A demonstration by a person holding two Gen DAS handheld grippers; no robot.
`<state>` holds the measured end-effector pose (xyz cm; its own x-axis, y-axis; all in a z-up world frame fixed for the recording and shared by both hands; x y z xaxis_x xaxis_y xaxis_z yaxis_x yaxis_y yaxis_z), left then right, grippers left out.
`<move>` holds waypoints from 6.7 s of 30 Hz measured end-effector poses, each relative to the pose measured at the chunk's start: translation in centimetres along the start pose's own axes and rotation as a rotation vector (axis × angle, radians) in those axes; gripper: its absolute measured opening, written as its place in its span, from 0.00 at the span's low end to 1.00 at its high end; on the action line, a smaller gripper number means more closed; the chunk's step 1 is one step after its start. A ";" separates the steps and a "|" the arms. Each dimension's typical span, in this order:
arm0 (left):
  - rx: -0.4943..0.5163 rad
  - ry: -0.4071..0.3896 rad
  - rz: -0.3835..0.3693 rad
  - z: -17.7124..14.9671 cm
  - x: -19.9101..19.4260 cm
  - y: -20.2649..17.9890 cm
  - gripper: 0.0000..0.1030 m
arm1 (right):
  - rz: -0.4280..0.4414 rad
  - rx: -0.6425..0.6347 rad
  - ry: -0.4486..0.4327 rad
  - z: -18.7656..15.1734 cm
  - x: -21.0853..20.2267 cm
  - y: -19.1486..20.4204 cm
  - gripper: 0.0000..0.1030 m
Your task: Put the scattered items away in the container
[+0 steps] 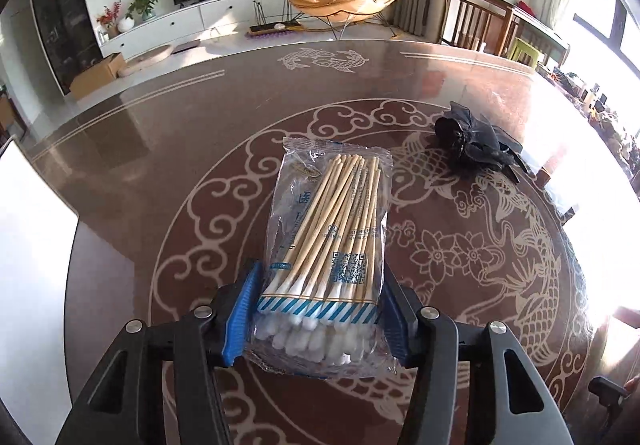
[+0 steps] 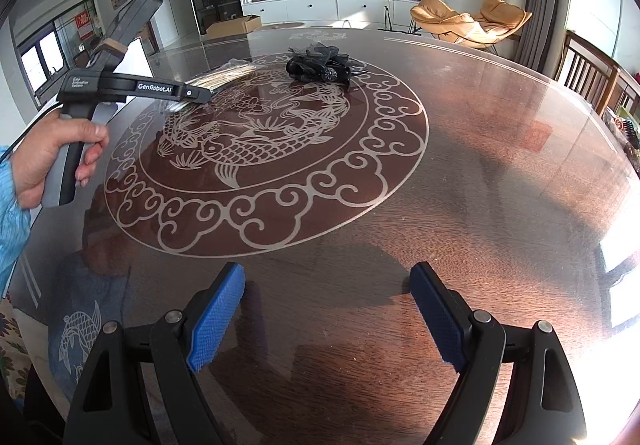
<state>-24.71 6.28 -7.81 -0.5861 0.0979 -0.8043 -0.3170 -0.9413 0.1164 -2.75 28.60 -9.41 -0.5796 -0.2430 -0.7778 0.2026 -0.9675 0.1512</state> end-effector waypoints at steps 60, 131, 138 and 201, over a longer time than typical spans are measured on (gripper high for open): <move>-0.155 0.016 0.118 -2.9 -0.7 -0.5 0.94 | -0.036 -0.028 -0.016 4.1 2.5 -1.6 0.39; -0.029 0.012 0.018 -14.0 -10.1 -13.6 1.00 | -0.075 0.021 -0.011 -2.2 -3.1 -3.2 0.76; -0.030 0.012 0.020 -14.0 -10.1 -13.6 1.00 | -0.077 0.020 -0.010 -2.2 -3.0 -3.2 0.76; -0.030 0.012 0.018 -13.9 -10.1 -13.7 1.00 | -0.077 0.019 -0.009 -2.2 -3.1 -3.2 0.77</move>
<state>-4.05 13.65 -9.37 -0.5822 0.0768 -0.8094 -0.2835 -0.9522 0.1136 0.08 32.57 -8.84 -0.6001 -0.1683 -0.7820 0.1422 -0.9845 0.1027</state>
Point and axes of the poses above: each gripper's, at about its wrist camera, not at the fingertips, and x roughly the way its jaws point, y to its left, z to its top, the point moved 9 cm from there along x, roughly the way its jaws point, and after that the axes turned 8 degrees about z, right-handed, at the moved point
